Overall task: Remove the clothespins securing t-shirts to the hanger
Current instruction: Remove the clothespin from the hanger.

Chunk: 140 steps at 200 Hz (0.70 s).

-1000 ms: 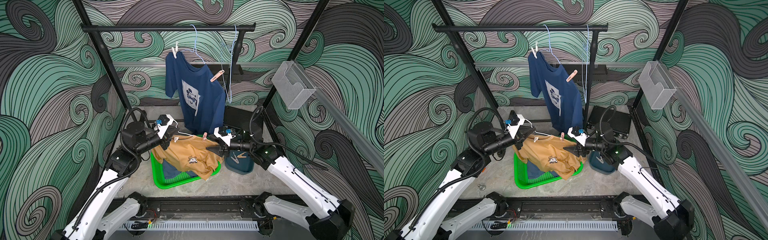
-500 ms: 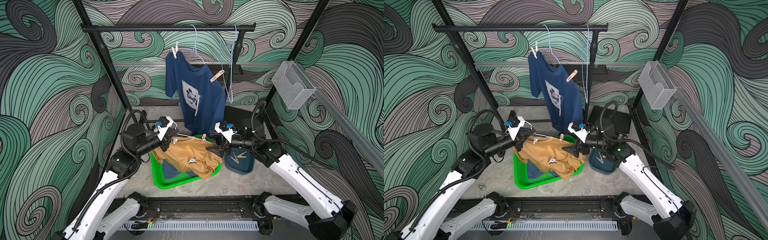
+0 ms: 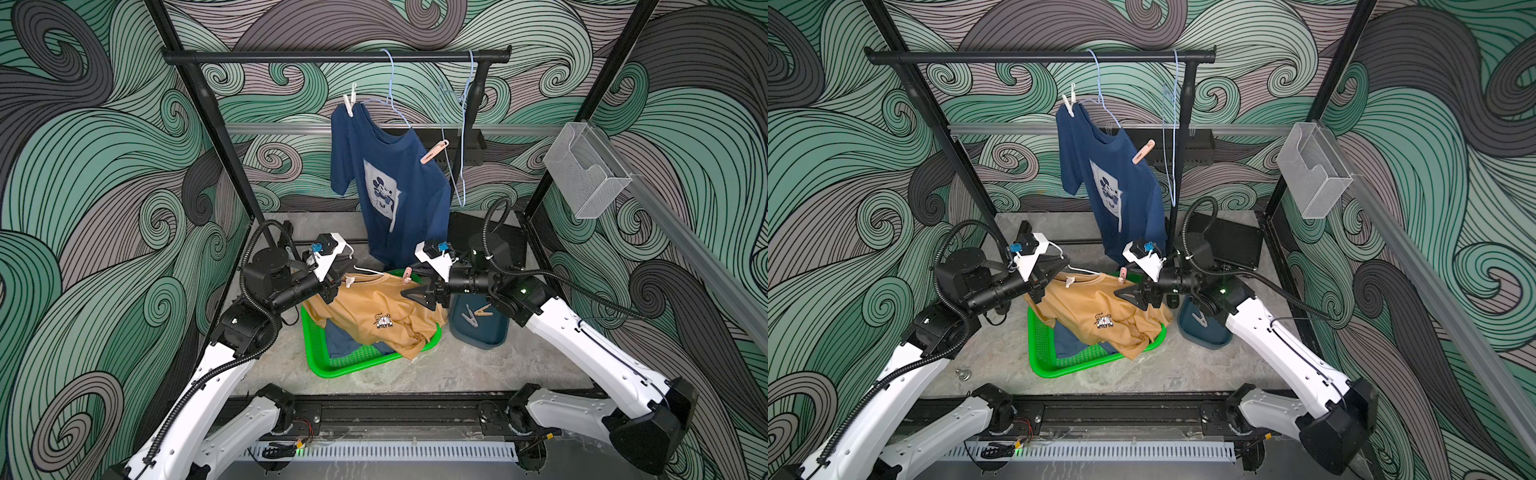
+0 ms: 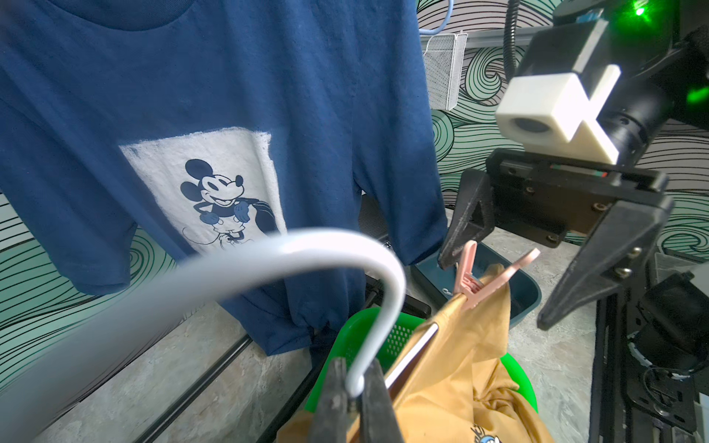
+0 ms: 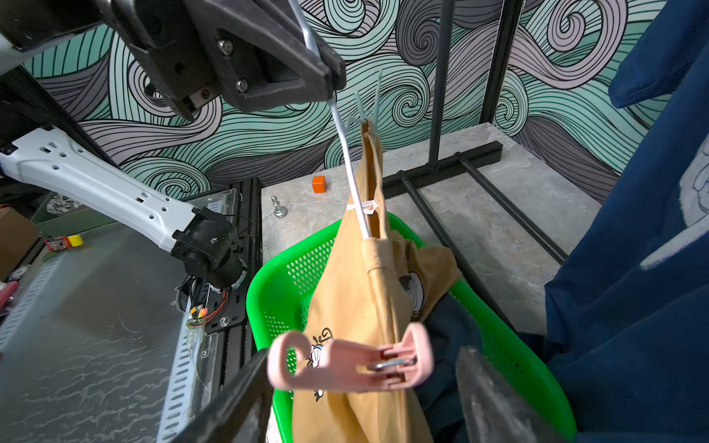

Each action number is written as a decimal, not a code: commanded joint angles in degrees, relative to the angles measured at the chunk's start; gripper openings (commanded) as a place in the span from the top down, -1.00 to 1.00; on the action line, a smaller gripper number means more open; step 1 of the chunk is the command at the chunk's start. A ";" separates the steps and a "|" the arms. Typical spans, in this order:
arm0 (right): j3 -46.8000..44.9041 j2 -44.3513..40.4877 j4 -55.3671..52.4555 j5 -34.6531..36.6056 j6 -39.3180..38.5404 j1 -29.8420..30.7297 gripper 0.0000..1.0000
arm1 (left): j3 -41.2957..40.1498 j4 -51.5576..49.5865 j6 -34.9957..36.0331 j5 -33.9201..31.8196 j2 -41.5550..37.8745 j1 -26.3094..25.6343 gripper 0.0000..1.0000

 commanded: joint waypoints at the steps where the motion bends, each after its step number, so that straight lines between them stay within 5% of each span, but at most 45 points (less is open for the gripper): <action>1: 2.22 -0.04 1.34 0.31 0.69 0.10 -0.39 | -0.02 1.25 0.19 0.01 -1.13 0.19 1.00; 140: 2.49 0.68 2.66 0.04 0.84 0.16 0.13 | -0.29 1.17 0.18 0.01 -1.56 0.20 1.00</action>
